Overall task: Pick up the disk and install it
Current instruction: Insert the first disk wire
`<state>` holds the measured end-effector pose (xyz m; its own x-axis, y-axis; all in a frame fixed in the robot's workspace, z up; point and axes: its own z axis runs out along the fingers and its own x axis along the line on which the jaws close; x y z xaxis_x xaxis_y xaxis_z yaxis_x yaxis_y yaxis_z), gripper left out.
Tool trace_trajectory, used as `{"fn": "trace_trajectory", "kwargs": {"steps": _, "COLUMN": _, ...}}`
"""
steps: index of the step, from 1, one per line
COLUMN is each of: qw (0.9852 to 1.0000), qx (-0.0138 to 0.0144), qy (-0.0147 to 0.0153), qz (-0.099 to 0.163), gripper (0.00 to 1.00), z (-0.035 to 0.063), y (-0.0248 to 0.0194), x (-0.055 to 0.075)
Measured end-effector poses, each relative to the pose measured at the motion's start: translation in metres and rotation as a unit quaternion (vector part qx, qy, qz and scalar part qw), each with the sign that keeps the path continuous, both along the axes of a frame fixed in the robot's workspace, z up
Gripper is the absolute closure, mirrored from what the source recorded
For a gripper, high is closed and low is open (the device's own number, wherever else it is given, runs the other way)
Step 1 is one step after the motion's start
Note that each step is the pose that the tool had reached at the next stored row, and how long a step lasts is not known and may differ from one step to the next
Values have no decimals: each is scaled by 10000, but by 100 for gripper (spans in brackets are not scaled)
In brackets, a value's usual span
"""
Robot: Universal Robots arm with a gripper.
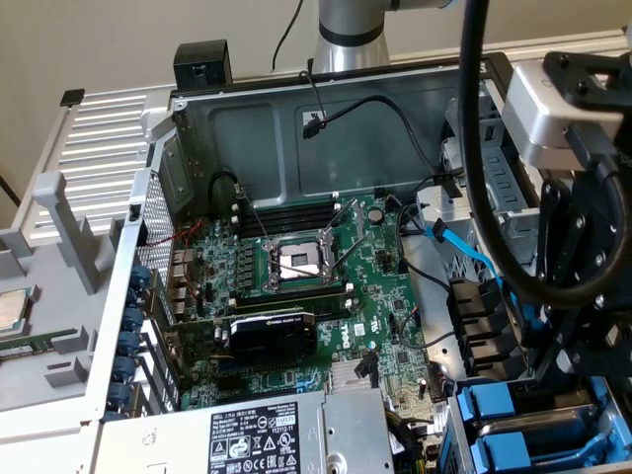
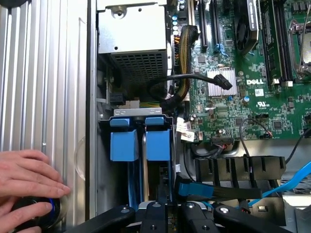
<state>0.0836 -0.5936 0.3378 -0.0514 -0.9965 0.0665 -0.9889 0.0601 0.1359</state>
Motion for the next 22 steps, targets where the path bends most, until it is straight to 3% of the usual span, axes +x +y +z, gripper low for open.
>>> {"fn": "trace_trajectory", "kwargs": {"steps": 22, "qw": 10000, "qx": -1, "qy": -1, "qz": -86, "gripper": 83, "z": -14, "y": -10, "x": 0}}
